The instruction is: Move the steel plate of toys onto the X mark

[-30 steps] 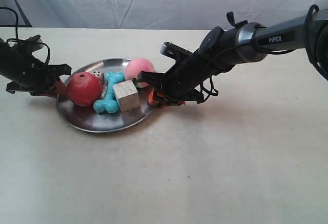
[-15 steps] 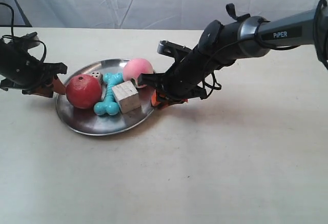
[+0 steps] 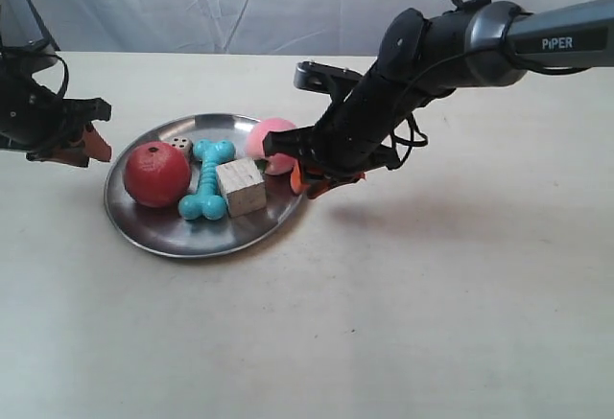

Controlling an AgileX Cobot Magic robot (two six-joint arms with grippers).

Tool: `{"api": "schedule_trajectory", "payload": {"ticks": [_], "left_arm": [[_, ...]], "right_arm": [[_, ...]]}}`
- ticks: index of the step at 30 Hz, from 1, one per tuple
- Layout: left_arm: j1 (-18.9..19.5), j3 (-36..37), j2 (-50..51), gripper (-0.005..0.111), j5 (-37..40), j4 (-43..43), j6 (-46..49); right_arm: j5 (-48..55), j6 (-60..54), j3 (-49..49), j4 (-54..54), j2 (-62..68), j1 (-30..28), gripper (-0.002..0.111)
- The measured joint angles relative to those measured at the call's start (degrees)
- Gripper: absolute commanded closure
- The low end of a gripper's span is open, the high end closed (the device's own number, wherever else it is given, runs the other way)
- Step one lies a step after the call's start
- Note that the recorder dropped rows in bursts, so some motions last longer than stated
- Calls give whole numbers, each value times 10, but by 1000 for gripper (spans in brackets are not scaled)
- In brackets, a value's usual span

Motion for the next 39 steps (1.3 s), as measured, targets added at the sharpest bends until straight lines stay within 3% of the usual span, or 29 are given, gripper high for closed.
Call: {"api": "schedule_trajectory", "payload": {"ticks": [4, 6, 8, 17, 20, 25, 29, 34, 39], "left_arm": [[0, 1, -28, 93, 8, -1, 0], [0, 1, -52, 107, 10, -1, 0], [0, 1, -76, 107, 15, -3, 0], [0, 15, -240, 107, 26, -86, 72], [0, 48, -328, 107, 4, -127, 125], [0, 143, -489, 107, -54, -212, 289], [0, 212, -590, 107, -88, -268, 342], [0, 281, -702, 107, -83, -313, 394], [0, 296, -801, 107, -67, -345, 420]], "right_arm": [[30, 15, 0, -36, -27, 0, 87], [44, 24, 0, -58, -51, 0, 97], [55, 30, 3, -78, -79, 0, 109], [36, 38, 137, -119, -269, 0, 109], [-5, 38, 215, -123, -362, 0, 109], [-86, 45, 333, -124, -563, 1, 109], [-117, 47, 386, -128, -717, 1, 109], [-72, 49, 400, -123, -868, 1, 109], [-8, 49, 400, -99, -1014, 1, 109]]}}
